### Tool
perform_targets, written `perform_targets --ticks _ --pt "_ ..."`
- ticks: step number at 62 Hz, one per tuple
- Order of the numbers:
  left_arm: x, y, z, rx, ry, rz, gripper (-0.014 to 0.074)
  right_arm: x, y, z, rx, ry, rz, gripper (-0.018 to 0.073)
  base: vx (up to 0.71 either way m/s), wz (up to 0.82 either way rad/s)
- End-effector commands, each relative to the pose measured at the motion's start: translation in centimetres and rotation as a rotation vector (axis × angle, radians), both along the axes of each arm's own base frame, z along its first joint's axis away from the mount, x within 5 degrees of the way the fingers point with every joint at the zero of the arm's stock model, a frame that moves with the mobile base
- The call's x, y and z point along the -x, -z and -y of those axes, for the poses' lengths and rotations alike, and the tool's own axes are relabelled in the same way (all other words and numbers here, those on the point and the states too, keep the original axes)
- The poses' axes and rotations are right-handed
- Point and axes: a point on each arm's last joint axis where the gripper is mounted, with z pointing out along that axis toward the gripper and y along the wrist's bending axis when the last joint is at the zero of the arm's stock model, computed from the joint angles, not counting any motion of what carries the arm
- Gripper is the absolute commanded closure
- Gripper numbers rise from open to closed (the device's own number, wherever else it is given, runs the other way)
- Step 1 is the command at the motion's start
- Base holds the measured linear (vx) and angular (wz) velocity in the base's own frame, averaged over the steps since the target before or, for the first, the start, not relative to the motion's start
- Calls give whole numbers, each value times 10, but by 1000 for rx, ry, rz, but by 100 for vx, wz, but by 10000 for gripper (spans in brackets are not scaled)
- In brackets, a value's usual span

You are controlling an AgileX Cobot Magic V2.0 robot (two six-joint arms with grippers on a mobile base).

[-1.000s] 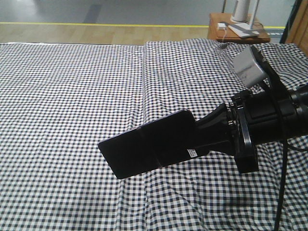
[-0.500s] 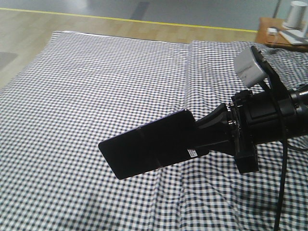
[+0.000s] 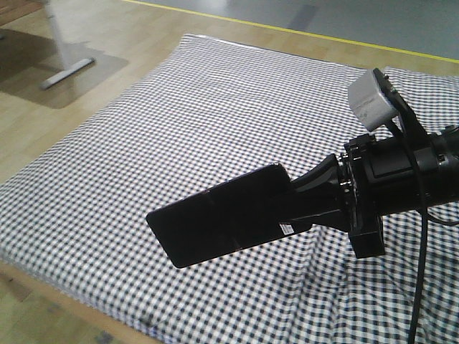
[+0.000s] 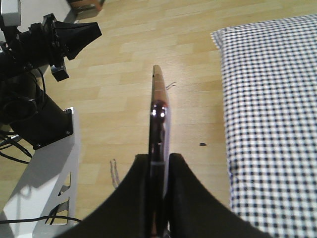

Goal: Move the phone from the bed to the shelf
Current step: 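Hold the phone in the right gripper while the base turns from the bed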

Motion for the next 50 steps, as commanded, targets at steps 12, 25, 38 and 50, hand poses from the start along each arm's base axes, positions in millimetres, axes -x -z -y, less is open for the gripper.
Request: perform_targets --ticks 12,25,38,50 --pt "1 -15 0 11 2 108 595 11 -20 -3 -97 -54 13 561 -13 49" --pt "1 -15 0 11 2 108 595 11 -20 -3 -97 -54 13 561 -14 54" --pt "1 -15 0 11 2 108 595 11 -20 -3 -97 -54 13 561 -16 61" --pt "1 -15 0 11 2 108 595 11 -20 -3 -97 -54 13 561 -16 62"
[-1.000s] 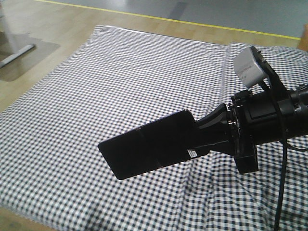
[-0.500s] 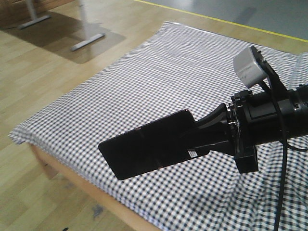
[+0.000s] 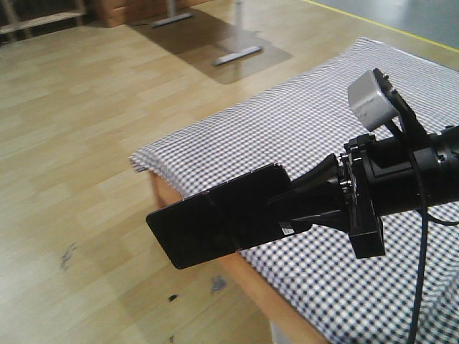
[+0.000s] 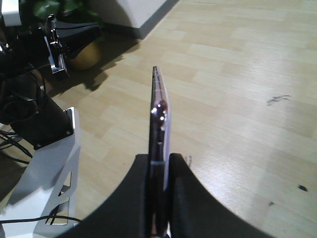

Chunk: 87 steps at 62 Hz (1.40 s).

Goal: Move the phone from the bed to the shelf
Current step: 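Hold the phone in the right gripper while the base turns from the bed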

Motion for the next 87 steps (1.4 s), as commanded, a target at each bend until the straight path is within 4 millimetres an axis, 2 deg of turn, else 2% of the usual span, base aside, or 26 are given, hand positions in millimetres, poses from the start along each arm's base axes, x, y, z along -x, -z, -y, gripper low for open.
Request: perform_targets --ticks 1,59,87 --pt "1 -15 0 11 2 108 595 11 -20 -3 -97 -54 13 561 -16 62" --pt "1 -15 0 11 2 108 595 11 -20 -3 -97 -54 13 561 -17 64" --pt "1 -15 0 11 2 108 595 11 -20 -3 -97 -54 13 561 -7 25"
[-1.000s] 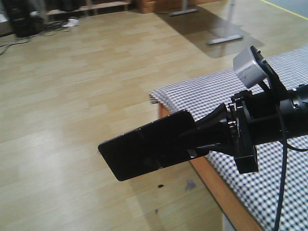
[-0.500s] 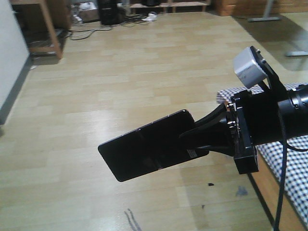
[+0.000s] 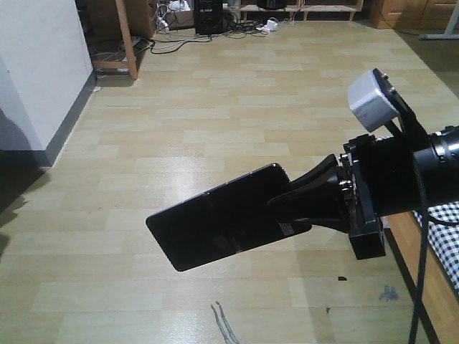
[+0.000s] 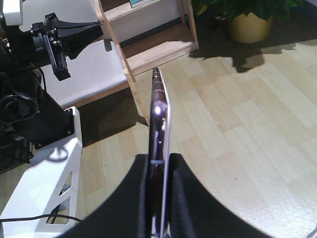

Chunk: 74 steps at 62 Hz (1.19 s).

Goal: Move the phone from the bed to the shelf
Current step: 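Hold the phone in the right gripper while the base turns from the bed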

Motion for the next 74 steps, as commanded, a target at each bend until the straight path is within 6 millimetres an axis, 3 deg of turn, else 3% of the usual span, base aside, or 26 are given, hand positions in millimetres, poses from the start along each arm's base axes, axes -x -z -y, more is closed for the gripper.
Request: perform_targets --ticks 1,42,74 --pt "1 -15 0 11 2 108 595 11 -20 -2 -97 -53 13 561 0 -1" --pt "1 -15 0 11 2 108 595 11 -20 -2 -97 -53 13 561 8 -5" --pt "1 -15 0 11 2 108 595 11 -20 -2 -97 -53 13 561 28 3"
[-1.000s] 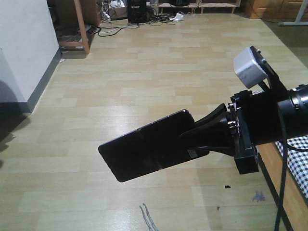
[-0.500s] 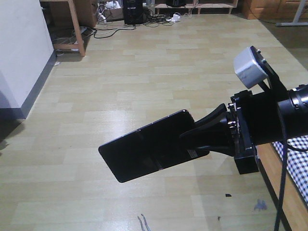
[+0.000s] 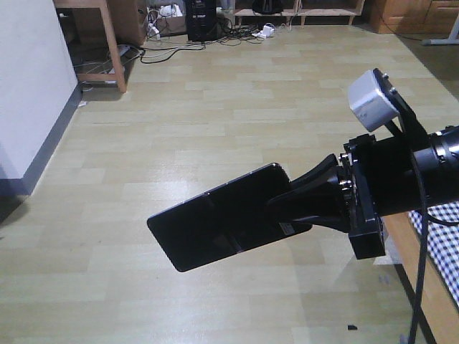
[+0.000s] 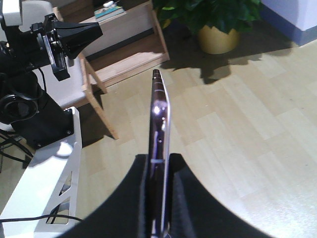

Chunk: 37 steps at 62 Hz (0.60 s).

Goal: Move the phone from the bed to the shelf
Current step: 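Hold the phone in the right gripper while the base turns from the bed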

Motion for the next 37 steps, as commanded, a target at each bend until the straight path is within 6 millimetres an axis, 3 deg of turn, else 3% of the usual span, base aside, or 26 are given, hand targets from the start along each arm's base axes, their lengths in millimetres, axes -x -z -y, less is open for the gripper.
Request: perform_targets --ticks 1,37 --pt "1 -15 0 11 2 108 595 11 -20 -2 -97 -53 13 561 34 -6" --pt "1 -15 0 11 2 108 595 11 -20 -2 -97 -53 13 561 34 -5"
